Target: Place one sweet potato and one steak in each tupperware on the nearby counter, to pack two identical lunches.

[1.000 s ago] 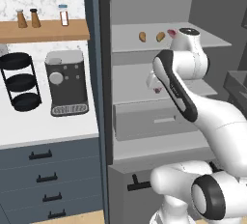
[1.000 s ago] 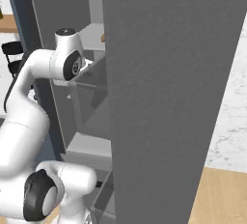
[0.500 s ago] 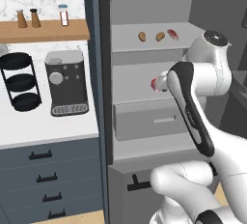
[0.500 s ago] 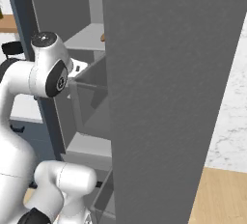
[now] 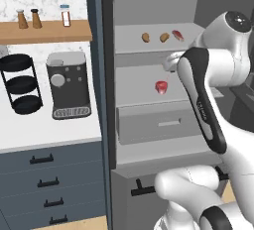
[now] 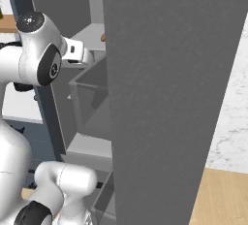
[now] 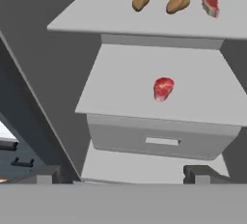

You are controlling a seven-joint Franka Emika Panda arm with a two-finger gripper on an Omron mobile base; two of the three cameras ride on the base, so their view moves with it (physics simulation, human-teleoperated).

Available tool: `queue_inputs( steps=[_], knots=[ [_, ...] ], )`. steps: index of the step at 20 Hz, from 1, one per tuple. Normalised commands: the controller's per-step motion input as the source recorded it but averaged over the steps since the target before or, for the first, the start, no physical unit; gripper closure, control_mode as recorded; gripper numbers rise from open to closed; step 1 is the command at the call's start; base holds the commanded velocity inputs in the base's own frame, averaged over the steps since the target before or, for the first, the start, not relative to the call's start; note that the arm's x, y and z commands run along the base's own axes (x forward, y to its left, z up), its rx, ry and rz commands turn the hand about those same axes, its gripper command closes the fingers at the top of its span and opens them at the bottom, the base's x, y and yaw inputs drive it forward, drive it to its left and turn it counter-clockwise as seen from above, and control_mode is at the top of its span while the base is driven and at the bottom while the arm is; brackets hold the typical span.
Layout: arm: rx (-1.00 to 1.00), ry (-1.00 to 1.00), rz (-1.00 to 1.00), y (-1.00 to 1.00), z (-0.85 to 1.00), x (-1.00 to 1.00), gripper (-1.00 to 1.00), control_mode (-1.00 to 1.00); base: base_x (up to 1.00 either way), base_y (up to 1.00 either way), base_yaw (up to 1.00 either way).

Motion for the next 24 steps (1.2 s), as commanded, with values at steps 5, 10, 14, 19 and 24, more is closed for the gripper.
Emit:
queue_inputs(
  steps=[5,10,14,19,24],
  knots=[
    [0.00,-0.07,0.00,0.00,0.49,0.28,-1.00,-1.00,0.00,0.00,0.00],
    [0.00,-0.14,-0.01,0.00,0.19,0.35,-1.00,-1.00,0.00,0.00,0.00],
    [0.00,-0.21,-0.07,0.00,-0.02,0.49,-1.00,-1.00,0.00,0.00,0.00],
    [0.00,-0.14,-0.06,-0.04,-0.01,0.24,-1.00,-1.00,0.00,0.00,0.00],
    [0.03,0.23,0.00,0.00,0.00,0.54,-1.00,-1.00,0.00,0.00,0.00]
  ],
)
